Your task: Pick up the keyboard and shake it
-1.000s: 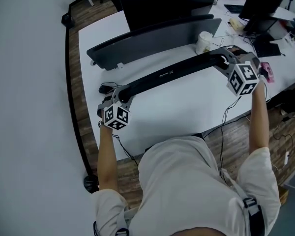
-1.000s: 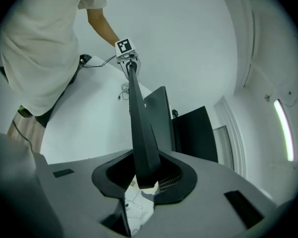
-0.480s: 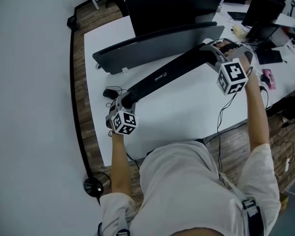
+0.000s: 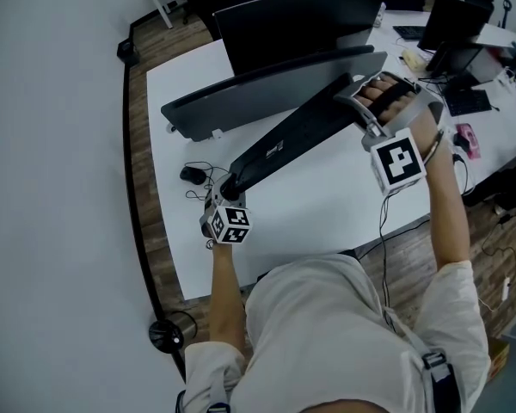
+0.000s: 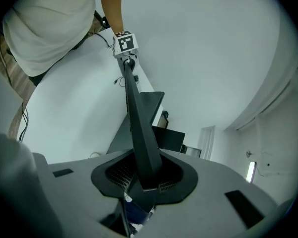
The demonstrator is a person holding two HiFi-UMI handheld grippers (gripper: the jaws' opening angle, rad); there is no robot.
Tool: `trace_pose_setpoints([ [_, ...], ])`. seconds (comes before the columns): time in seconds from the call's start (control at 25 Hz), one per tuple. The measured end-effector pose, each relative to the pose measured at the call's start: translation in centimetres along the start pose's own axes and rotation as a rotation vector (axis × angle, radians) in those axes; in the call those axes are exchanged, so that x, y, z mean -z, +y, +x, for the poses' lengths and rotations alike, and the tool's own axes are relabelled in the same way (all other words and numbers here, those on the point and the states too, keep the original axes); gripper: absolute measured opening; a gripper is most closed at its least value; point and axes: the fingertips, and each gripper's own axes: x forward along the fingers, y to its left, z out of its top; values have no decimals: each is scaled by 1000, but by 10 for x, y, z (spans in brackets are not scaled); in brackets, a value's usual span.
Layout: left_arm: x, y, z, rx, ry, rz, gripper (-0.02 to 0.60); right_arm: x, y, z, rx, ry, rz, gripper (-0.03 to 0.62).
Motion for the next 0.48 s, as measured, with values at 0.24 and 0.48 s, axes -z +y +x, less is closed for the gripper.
trace_pose_setpoints([
  [0.24,-9,39,-2,-47,-24,61,102,-1,13,-20,120,30,12,126],
  [0.48,-48,96,-17,-131,-29,321,103,11,32,-29,300,45,148,123],
])
